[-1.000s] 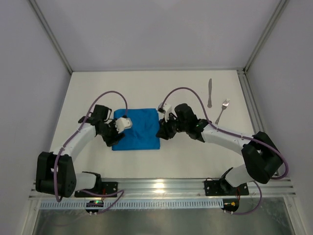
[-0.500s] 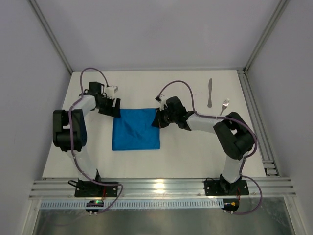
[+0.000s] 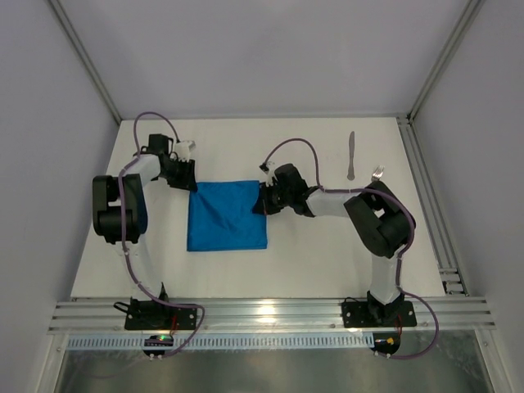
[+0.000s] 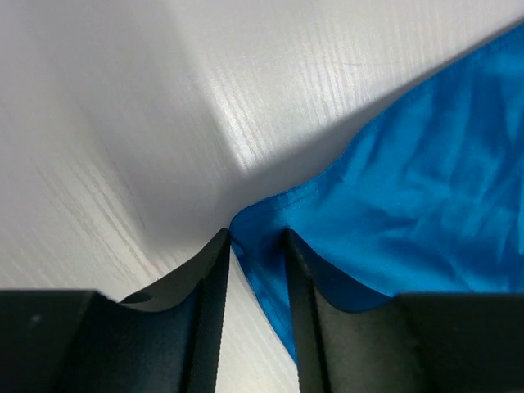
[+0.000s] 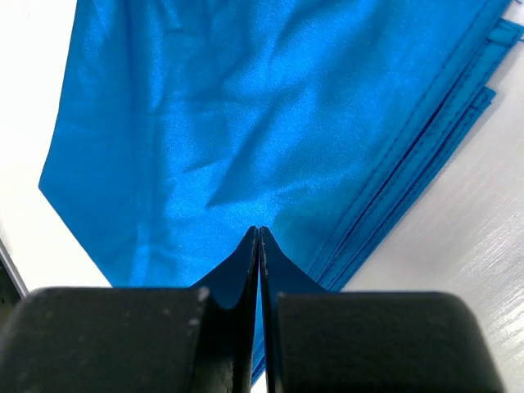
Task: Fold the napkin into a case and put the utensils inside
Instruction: Pick up the lower triangle-folded napkin from the center of the board.
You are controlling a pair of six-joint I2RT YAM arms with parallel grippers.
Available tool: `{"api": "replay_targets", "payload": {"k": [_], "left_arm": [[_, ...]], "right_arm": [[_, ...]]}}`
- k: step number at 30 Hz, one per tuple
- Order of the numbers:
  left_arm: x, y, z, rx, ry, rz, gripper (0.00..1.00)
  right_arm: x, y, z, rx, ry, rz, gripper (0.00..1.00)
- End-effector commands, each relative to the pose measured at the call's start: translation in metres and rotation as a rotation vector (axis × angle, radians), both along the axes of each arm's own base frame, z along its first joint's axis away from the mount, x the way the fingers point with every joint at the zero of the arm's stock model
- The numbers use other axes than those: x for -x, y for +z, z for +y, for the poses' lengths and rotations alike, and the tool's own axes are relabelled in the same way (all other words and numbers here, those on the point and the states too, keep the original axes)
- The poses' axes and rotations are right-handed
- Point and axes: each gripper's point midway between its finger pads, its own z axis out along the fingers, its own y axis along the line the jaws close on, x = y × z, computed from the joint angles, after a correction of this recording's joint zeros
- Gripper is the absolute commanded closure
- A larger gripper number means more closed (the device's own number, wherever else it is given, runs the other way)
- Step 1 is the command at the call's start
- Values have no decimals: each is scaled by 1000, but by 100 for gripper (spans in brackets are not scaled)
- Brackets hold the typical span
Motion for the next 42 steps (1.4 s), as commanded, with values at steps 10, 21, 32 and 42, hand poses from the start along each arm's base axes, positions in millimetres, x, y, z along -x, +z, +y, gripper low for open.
{"api": "replay_targets", "payload": {"k": [10, 21, 32, 42], "left_arm": [[3, -10, -2, -5, -85, -2, 51], [4, -11, -4, 12, -87, 40, 73], [19, 22, -13, 23, -240, -101, 100], [43, 39, -14, -103, -401, -252, 100]], "right_arm": [[-14, 22, 10, -75, 23, -53, 96], [-5, 32, 22, -144, 44, -13, 96], [-16, 22, 34, -154, -24, 44, 96], [-9, -18, 10, -81, -180, 193, 96]]}}
